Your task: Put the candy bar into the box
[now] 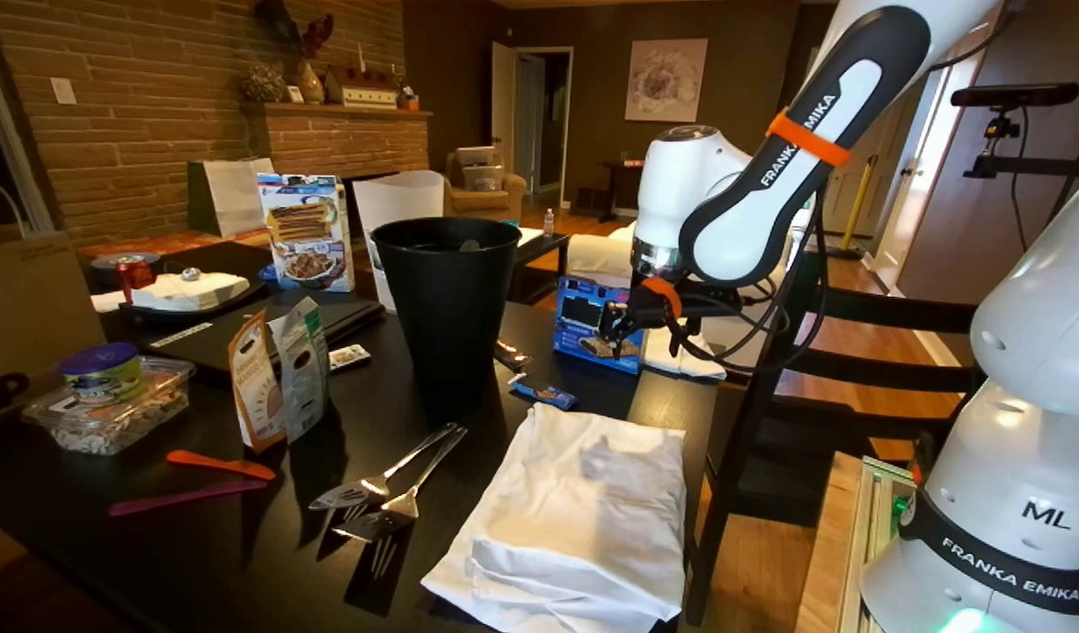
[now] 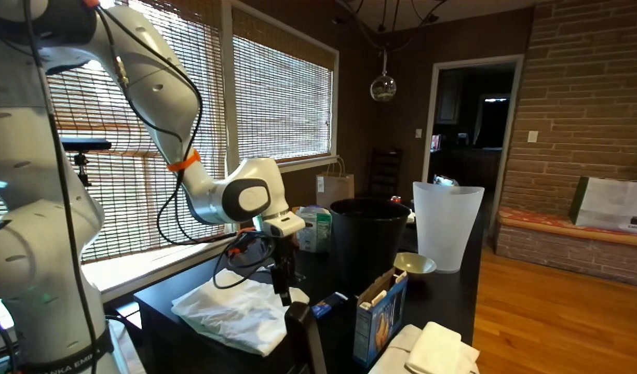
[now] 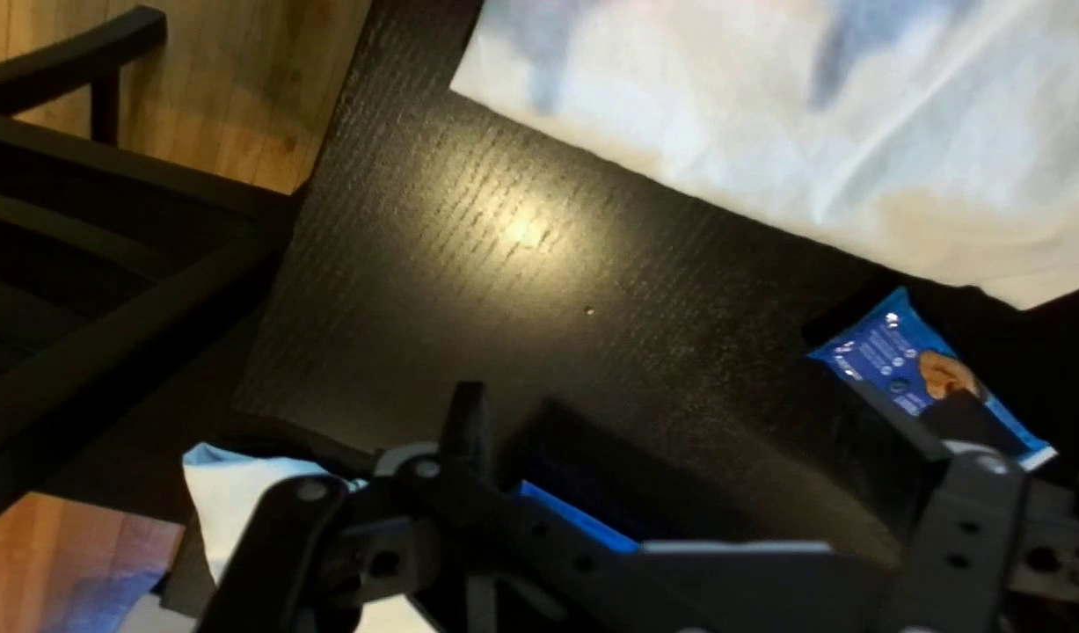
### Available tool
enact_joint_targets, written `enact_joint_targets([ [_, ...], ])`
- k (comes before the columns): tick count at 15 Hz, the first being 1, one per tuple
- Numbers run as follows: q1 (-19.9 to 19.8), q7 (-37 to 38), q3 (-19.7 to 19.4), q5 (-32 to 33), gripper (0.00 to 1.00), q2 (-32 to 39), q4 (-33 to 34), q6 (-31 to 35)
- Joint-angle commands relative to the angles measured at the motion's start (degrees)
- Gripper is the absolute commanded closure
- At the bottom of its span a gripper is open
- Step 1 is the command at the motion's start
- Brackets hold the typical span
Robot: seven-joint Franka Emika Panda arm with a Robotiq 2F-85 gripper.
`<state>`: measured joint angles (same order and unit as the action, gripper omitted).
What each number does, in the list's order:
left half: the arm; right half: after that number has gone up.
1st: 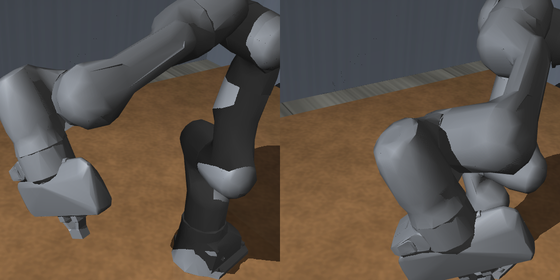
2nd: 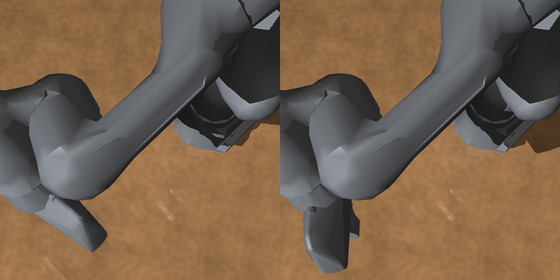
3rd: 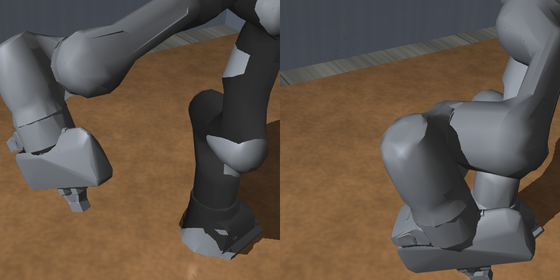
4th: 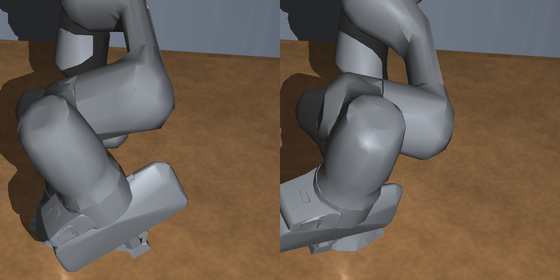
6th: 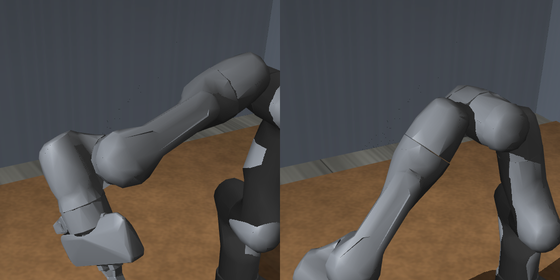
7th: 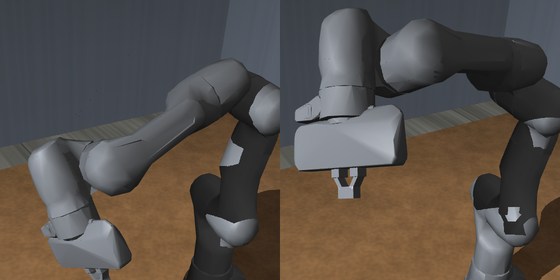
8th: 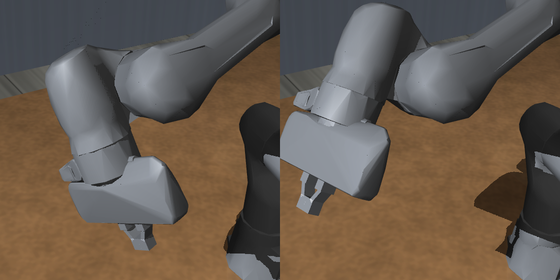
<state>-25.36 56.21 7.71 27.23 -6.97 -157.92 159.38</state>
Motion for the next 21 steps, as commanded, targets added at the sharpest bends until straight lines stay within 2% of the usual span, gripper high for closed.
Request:
enact_joint_targets([
  [1,4.3,1.7,-5.2,1.3,0.0,1.5,0.6,-0.2],
  [3,5.9,1.8,-7.4,1.3,0.0,3.0,1.0,0.0],
  [8,6.8,1.7,-7.7,1.3,0.0,2.5,0.9,-0.1],
  [9,6.7,3.1,-8.2,2.3,0.0,4.2,2.0,0.1],
  [12,9.7,-1.0,-10.8,-5.5,0.0,9.7,4.3,1.7],
  [14,11.8,-6.3,-11.9,-13.8,0.0,12.7,5.5,2.7],
  [15,9.9,-10.0,-9.0,-19.0,0.0,14.2,6.0,4.0],
  [18,8.0,-20.1,-4.8,-31.8,0.0,17.9,8.8,5.2],
  [19,11.8,-23.5,-8.0,-36.0,0.0,19.0,9.7,5.6],
  [21,12.0,-28.7,-7.5,-41.7,0.0,20.8,12.1,4.9],
])
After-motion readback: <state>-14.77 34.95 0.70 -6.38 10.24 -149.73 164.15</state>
